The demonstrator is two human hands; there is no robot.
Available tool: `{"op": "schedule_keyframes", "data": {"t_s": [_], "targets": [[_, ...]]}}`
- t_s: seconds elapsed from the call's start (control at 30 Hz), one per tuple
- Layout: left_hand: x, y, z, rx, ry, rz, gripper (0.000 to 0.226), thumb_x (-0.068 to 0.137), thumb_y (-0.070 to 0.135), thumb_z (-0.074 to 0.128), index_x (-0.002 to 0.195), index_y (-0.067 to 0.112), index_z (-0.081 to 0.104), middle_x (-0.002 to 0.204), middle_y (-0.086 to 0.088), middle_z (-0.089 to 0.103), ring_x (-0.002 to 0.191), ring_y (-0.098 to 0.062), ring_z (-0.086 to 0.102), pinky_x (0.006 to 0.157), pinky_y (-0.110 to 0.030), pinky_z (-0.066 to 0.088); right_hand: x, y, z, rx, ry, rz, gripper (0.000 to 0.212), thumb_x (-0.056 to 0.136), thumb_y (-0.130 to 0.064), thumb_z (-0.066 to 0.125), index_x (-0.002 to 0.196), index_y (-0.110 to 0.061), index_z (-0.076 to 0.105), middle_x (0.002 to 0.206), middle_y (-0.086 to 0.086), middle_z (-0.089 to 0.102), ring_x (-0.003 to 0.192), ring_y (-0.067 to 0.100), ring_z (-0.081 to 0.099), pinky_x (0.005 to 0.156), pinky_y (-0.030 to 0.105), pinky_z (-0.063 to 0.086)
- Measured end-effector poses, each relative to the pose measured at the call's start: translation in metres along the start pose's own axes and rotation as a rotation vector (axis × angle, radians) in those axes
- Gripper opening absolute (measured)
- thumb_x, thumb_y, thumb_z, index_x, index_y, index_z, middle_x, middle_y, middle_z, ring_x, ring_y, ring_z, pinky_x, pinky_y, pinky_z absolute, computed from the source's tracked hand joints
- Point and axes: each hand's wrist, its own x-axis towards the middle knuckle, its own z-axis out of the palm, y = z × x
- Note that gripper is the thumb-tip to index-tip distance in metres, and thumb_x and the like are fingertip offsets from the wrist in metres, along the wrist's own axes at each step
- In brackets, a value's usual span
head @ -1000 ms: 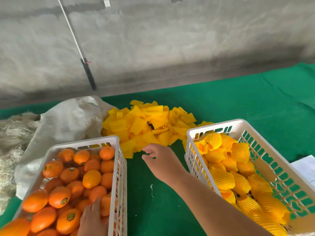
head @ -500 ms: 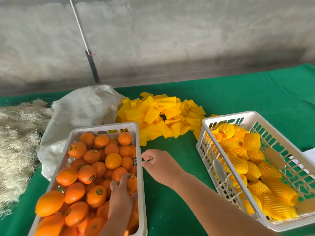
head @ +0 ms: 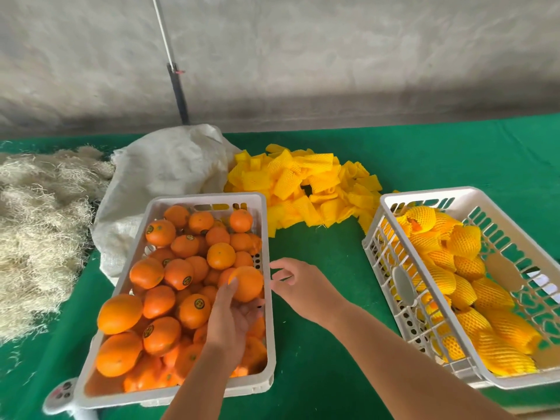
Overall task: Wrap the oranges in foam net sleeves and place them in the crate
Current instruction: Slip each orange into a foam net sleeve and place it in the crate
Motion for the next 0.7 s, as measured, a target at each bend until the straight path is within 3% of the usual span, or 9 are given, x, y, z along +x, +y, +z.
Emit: {"op": "schedule_keyframes", "data": {"t_s": [0.1,0.17,0.33,0.47,0.63,0.7], "targets": [[-0.017,0.004,0.006,-0.075,-0.117,-0.025,0.054,0.096,0.05,0.065,0.138,0.016,0.065,0.124,-0.022,0.073,0.094,-0.032,0.069,0.078,-0.041,0.059,-0.007,0.002,0.007,0.1,-0.008,-0.003,0.048,0.097,-0.058,0.061,0.142,-0.041,0.057,0.123,-0.02,0.07,0.102,-0.006,0.068,0.085,0.016,0.051],[-0.026,0.004,0.011,0.027,-0.147,0.062,0.046,0.095,0.045,0.073,0.135,0.024,0.065,0.122,-0.017,0.073,0.098,-0.032,0.072,0.076,-0.039,0.06,-0.011,0.006,0.01,0.17,0.009,-0.002,0.045,0.096,-0.058,0.063,0.137,-0.042,0.06,0.12,-0.018,0.071,0.099,-0.005,0.071,0.087,0.02,0.054],[-0.032,-0.002,0.024,0.592,-0.107,0.448,0.055,0.088,0.036,0.086,0.129,0.053,0.054,0.119,0.025,0.065,0.105,-0.011,0.073,0.077,-0.029,0.064,-0.017,0.023,0.005,0.42,-0.005,0.091,0.036,0.099,-0.027,0.071,0.132,-0.039,0.063,0.12,-0.014,0.074,0.101,0.006,0.075,0.09,0.035,0.062],[-0.025,-0.011,0.034,0.882,-0.081,0.654,0.071,0.085,0.029,0.09,0.126,0.066,0.046,0.123,0.036,0.055,0.101,0.004,0.068,0.071,-0.011,0.056,-0.017,0.032,-0.006,0.511,-0.008,0.164,0.046,0.097,-0.005,0.062,0.136,-0.029,0.064,0.119,-0.008,0.075,0.106,0.013,0.074,0.092,0.036,0.062],[-0.016,-0.017,0.05,1.066,-0.064,0.696,0.072,0.087,0.045,0.083,0.132,0.075,0.034,0.13,0.047,0.042,0.094,0.006,0.065,0.066,-0.006,0.051,-0.005,0.044,-0.018,0.538,0.014,0.222,0.044,0.097,-0.005,0.056,0.134,-0.026,0.065,0.116,-0.003,0.078,0.106,0.014,0.075,0.093,0.039,0.061],[-0.013,-0.017,0.053,1.153,-0.035,0.721,0.067,0.087,0.059,0.074,0.139,0.068,0.033,0.128,0.042,0.043,0.088,-0.001,0.065,0.061,-0.009,0.05,0.006,0.054,-0.023,0.531,0.024,0.254,0.041,0.1,-0.005,0.051,0.135,-0.023,0.064,0.12,-0.002,0.076,0.102,0.013,0.076,0.09,0.037,0.06]]}}
